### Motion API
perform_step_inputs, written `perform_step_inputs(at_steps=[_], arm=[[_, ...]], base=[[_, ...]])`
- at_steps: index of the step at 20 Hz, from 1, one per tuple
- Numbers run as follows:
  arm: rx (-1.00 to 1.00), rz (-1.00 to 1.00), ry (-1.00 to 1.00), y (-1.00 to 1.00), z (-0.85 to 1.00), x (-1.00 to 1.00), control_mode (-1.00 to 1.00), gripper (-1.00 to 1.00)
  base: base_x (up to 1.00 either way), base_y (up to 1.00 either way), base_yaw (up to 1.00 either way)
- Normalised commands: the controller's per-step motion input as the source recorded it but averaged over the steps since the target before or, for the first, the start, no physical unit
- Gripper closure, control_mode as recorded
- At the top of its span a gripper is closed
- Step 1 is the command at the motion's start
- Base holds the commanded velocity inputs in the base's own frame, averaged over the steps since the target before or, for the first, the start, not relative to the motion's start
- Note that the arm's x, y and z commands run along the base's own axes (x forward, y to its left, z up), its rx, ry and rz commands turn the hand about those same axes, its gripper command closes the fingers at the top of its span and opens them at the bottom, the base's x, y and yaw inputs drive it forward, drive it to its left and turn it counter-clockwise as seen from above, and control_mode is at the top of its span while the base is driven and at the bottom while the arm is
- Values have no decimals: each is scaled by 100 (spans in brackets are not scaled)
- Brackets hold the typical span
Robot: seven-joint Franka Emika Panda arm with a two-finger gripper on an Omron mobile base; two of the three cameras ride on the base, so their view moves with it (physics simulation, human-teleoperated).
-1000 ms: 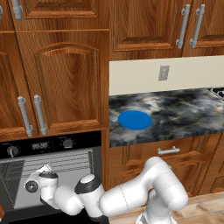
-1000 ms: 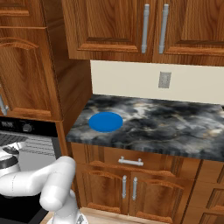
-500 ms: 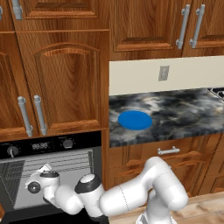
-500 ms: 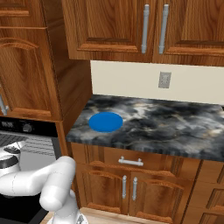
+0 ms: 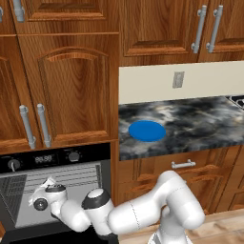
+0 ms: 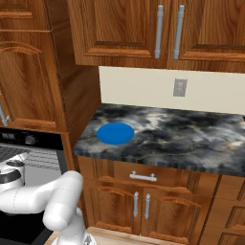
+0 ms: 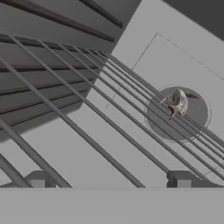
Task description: Take the fish from the oven and place it on the plate on the counter.
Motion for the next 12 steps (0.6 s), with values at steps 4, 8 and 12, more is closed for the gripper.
perform_step_inputs(at_steps=[4,8,12], arm=[[2,0,-26,0,-100,36,-100,-100],[4,0,-25,0,-100,30,-100,-100],[6,0,-24,0,-100,29,-100,-100]], base=[[0,0,0],[0,0,0],[0,0,0]])
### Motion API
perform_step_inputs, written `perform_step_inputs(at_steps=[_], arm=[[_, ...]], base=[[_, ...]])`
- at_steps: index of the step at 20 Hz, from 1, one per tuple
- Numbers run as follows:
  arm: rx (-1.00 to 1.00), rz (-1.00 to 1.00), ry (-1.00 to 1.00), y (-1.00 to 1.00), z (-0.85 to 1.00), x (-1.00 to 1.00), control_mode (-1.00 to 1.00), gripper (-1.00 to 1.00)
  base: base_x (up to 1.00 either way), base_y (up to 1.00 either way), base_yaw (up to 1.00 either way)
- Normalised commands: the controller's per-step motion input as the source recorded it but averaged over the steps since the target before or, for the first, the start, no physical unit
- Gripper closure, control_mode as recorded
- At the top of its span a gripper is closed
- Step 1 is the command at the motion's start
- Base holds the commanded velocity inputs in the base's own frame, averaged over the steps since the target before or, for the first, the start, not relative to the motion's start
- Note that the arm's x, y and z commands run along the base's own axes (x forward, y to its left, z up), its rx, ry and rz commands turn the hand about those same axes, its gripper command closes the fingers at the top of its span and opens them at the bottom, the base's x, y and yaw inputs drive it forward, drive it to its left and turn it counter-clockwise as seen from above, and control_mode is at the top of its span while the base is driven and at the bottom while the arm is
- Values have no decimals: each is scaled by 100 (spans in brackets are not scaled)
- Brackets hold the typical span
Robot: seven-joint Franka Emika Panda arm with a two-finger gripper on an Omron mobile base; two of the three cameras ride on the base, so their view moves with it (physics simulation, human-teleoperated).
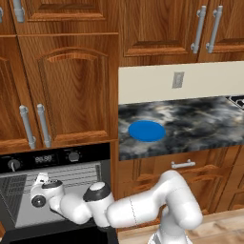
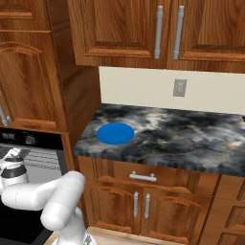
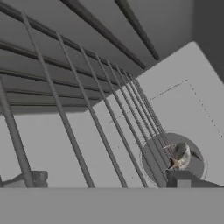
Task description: Take the fish from the oven and place it on the plate on the counter.
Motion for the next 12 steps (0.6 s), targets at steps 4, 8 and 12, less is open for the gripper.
perform_step_inputs(at_steps=[4,8,12], arm=[[8,0,-21,8,-100,27,-100,-100],[8,-2,-23,15,-100,19,-100,-100],[23,-10,-34,-24,-100,-8,-100,-100]], base=[[0,0,0],[0,0,0],[0,0,0]])
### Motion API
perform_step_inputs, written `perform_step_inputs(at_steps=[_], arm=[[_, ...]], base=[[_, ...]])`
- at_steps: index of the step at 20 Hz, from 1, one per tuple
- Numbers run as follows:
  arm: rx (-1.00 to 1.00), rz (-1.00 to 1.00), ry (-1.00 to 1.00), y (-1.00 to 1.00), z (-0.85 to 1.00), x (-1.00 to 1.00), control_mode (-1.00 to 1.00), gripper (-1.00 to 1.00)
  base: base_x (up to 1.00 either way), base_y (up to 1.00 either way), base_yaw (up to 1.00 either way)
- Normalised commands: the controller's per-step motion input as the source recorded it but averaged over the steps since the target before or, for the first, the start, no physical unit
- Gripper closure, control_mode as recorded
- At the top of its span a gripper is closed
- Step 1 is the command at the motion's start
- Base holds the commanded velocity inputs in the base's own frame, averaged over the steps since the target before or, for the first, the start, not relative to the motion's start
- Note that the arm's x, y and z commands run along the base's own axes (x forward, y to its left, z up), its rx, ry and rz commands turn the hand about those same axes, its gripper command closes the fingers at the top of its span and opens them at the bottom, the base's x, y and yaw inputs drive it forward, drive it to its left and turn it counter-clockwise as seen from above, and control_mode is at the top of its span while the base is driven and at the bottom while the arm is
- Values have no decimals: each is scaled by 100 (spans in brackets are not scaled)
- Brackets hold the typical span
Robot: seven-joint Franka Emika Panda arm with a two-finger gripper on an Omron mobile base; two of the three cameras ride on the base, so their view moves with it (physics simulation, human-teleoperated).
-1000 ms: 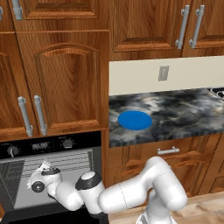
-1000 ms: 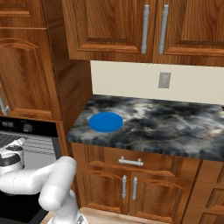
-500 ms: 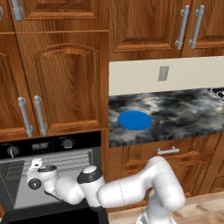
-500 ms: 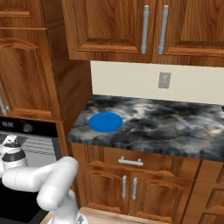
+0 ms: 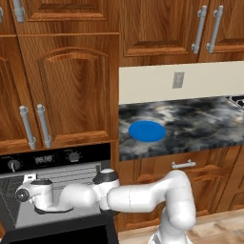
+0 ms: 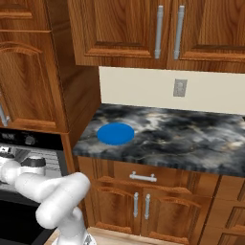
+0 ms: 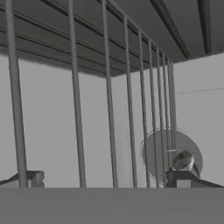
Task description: Take the fish from the oven and place it on the plate on the counter.
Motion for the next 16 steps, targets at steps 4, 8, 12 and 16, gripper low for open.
perform_step_inputs(at_steps=[4,8,12,16], arm=[[30,-21,-35,-73,-100,-47,-100,-100],[33,-23,-30,-64,-100,-41,-100,-100],[30,-22,-28,-45,-100,-34,-100,-100],[28,-23,-29,-32,-100,-35,-100,-100]], base=[[0,0,0],[0,0,0],[0,0,0],[0,0,0]])
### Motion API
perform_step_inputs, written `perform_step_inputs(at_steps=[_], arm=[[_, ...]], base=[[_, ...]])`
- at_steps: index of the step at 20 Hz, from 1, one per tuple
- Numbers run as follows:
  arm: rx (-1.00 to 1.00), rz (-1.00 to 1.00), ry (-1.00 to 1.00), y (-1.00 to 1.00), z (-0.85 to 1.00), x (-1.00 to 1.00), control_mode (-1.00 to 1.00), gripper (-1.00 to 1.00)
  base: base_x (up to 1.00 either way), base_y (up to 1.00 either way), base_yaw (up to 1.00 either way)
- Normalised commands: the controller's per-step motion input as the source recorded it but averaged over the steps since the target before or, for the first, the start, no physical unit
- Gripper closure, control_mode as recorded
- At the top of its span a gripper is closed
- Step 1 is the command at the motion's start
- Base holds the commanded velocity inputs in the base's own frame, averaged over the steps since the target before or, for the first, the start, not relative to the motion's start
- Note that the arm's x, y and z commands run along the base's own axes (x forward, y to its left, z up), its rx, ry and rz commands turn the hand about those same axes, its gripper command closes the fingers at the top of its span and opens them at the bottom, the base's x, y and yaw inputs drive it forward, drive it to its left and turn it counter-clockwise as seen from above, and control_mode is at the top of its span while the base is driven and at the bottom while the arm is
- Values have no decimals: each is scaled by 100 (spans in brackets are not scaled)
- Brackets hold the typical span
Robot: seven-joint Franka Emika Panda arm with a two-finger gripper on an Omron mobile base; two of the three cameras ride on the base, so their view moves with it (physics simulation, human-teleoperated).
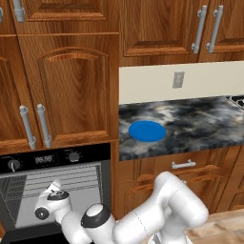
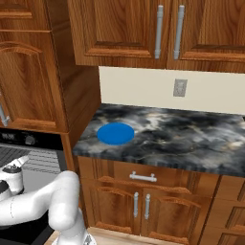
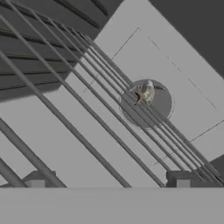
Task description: Take the fish from the oven and place it on the plate on the counter.
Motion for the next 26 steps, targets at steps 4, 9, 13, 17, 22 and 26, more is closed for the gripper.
perform_step_inputs(at_steps=[4,9,13,17,22,26], arm=[[27,-26,-28,-19,-100,-33,-100,-100],[27,-22,-18,-26,-100,-27,-100,-100],[24,-21,-14,-18,-100,-23,-100,-100],[17,-26,-15,0,-100,-3,-100,100],[17,-25,-10,0,-100,0,-100,100],[21,-18,-2,-3,-100,-16,-100,100]], base=[[0,0,0],[0,0,0],[0,0,0],[0,0,0],[0,0,0],[0,0,0]])
